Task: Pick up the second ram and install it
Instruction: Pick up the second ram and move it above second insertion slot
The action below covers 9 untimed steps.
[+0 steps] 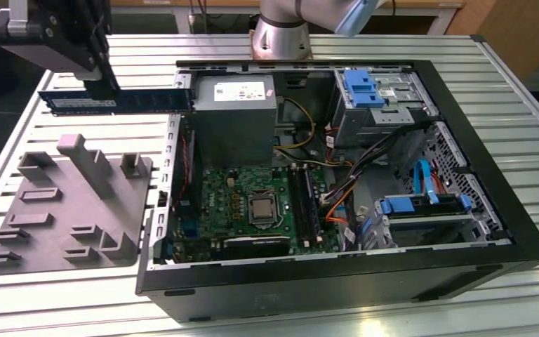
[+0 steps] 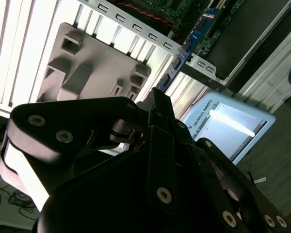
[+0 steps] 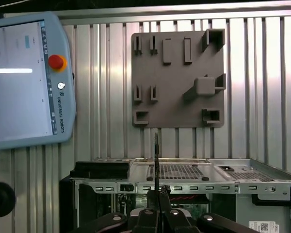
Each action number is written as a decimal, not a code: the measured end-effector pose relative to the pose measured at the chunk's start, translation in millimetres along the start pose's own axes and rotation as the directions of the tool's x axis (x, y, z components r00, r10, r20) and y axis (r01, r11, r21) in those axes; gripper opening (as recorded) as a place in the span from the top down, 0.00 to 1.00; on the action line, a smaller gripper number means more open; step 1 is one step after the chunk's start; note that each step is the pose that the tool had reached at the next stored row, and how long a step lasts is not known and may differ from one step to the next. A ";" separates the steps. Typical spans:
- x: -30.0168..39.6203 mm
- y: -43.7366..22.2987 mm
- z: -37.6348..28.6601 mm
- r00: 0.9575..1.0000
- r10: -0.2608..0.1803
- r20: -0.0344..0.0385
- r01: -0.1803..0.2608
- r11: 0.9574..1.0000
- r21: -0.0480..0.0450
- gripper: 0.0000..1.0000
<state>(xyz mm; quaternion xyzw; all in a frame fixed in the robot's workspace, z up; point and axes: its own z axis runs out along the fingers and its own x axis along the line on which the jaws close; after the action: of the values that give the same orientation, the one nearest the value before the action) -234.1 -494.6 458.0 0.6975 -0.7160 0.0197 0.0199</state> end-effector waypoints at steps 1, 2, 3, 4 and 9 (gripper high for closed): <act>-0.1 -2.3 0.1 1.000 0.000 0.000 0.000 1.000 0.000 0.88; -0.1 -4.4 0.1 1.000 0.000 0.000 0.000 1.000 0.000 0.88; -0.2 -6.5 0.2 1.000 0.000 0.000 0.000 1.000 0.000 0.88; -0.2 -8.7 0.4 1.000 0.000 0.000 0.000 1.000 0.000 0.88; -0.5 -17.6 1.1 1.000 0.000 0.000 0.000 1.000 0.000 0.88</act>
<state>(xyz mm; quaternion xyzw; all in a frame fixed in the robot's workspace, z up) -216.5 -494.6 456.9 0.6975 -0.7161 0.0197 0.0200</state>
